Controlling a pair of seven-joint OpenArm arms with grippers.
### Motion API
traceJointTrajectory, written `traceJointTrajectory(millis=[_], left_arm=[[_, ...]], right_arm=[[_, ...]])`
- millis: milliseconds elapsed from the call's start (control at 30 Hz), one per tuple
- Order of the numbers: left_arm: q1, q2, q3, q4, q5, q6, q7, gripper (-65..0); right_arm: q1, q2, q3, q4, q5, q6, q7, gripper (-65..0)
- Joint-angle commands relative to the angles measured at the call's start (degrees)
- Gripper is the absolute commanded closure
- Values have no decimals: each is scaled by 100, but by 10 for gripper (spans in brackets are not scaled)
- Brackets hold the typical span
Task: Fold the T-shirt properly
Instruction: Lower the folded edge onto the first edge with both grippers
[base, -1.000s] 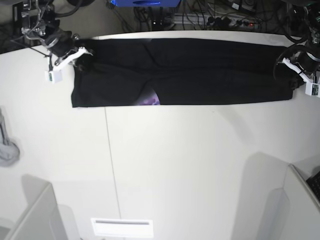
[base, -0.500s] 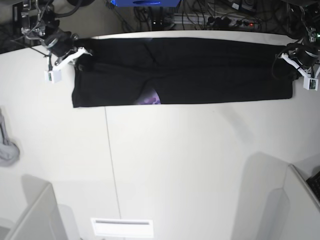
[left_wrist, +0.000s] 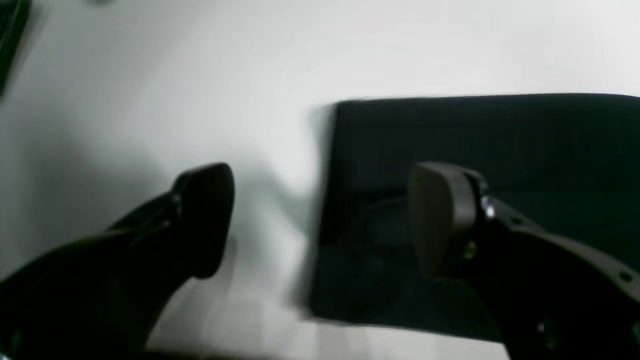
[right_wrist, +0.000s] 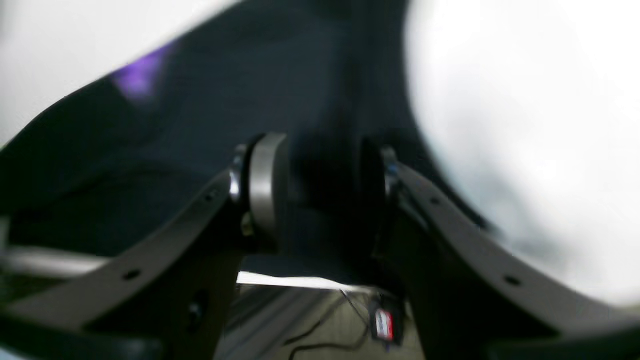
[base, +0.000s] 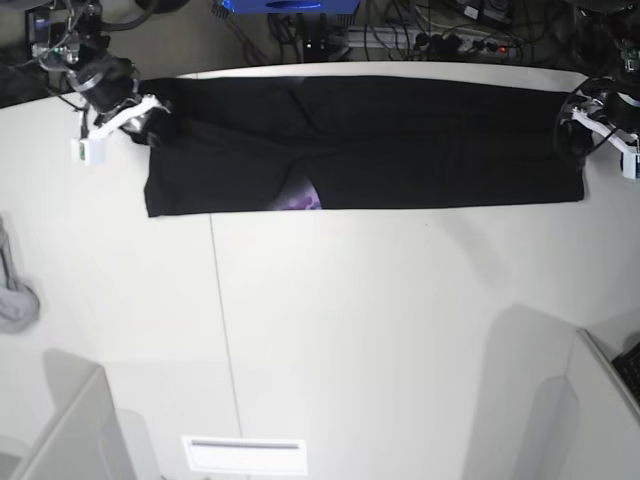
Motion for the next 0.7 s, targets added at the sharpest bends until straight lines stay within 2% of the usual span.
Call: traceJointTrajectory(millis=[0,67,133,167,200,533,667], left_arm=[[-27,-55,4,77,-40,-103,-82,-508],[-185,7,223,-46,56,-165,-82,-397],[-290,69,347,-345,241,-165,-82,-171],[-387,95,355,-459,320,-165,-82,-61],[-466,112,355,-600,417,-165,-82,0],[-1117,156,382,-1971,1217,-182,-99,0],[-1336,156,549,-2587,1586,-174,-636,0]], right_arm=[[54,45,-45,129,62,153,99,-218],[212,45,-238,103,62,311,99,-155],[397,45,-361,-64,62,302,99,-14],[449,45,-388,-143,62,302,82,0],[520,45,-423,-249,62,293,82,0],[915,62,-388,-1479,62,302,91,0],[1082,80,-379,-1875,-149,302,91,0]])
